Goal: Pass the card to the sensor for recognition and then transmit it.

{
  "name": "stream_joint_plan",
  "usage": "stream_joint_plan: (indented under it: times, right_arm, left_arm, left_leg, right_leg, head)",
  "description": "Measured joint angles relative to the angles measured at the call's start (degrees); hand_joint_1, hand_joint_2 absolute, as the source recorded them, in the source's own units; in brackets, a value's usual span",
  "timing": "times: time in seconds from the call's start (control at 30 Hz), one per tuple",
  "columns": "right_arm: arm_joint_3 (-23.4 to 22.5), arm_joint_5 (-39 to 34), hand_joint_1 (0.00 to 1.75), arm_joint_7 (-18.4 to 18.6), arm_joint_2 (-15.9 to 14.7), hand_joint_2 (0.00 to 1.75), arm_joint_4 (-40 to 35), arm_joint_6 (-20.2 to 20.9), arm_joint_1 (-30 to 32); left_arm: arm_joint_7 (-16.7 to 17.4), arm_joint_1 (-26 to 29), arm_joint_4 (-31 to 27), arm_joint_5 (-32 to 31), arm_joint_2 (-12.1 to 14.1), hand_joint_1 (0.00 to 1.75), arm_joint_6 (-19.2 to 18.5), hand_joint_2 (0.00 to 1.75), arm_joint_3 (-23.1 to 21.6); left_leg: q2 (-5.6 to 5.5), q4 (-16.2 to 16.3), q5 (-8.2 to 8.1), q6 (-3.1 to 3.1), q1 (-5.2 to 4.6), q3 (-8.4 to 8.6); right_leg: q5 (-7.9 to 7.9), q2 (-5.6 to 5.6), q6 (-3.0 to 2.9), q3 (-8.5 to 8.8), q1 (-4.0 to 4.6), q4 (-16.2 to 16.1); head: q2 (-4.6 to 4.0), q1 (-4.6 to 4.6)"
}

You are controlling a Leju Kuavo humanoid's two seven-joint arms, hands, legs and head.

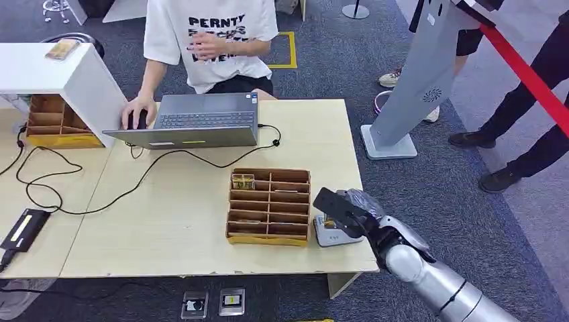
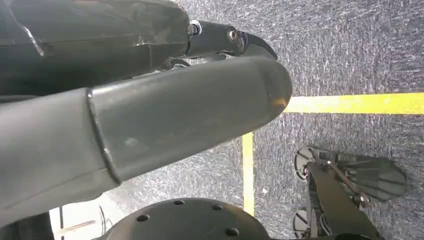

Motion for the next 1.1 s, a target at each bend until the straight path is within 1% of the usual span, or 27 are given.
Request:
stream_joint_plan:
  times: [0.63,0.7,1.1]
  right_arm:
    - [3.37,-0.28,1.75,-0.02,0.87,1.75,4.98,1.53,-0.51]
    - [3.91,-0.31,1.75,-0.02,1.35,1.75,6.42,1.73,-0.97]
    - [3.91,-0.8,1.75,-0.94,1.4,1.75,8.28,2.34,-1.03]
  left_arm:
    - [0.0,0.0,-0.04,0.0,0.02,0.0,-0.09,0.0,0.0]
    - [0.0,0.0,-0.28,-0.02,0.09,0.0,-0.13,0.0,0.0]
    - [0.0,0.01,-0.39,-0.37,0.28,0.0,-0.26,0.0,0.0]
  left_leg:
    - [0.0,0.0,0.0,0.0,0.0,-0.03]
    - [0.0,0.0,0.0,0.0,0.0,-0.02]
    - [0.0,0.0,0.0,0.0,0.0,-0.01]
  right_leg:
    - [0.0,0.01,0.0,-0.04,0.0,0.0]
    - [0.0,0.02,0.0,-0.05,0.0,0.0]
    - [0.0,0.01,0.0,-0.04,0.0,0.0]
  head:
    - [0.0,-0.02]
    - [0.0,-0.04]
    - [0.0,0.0]
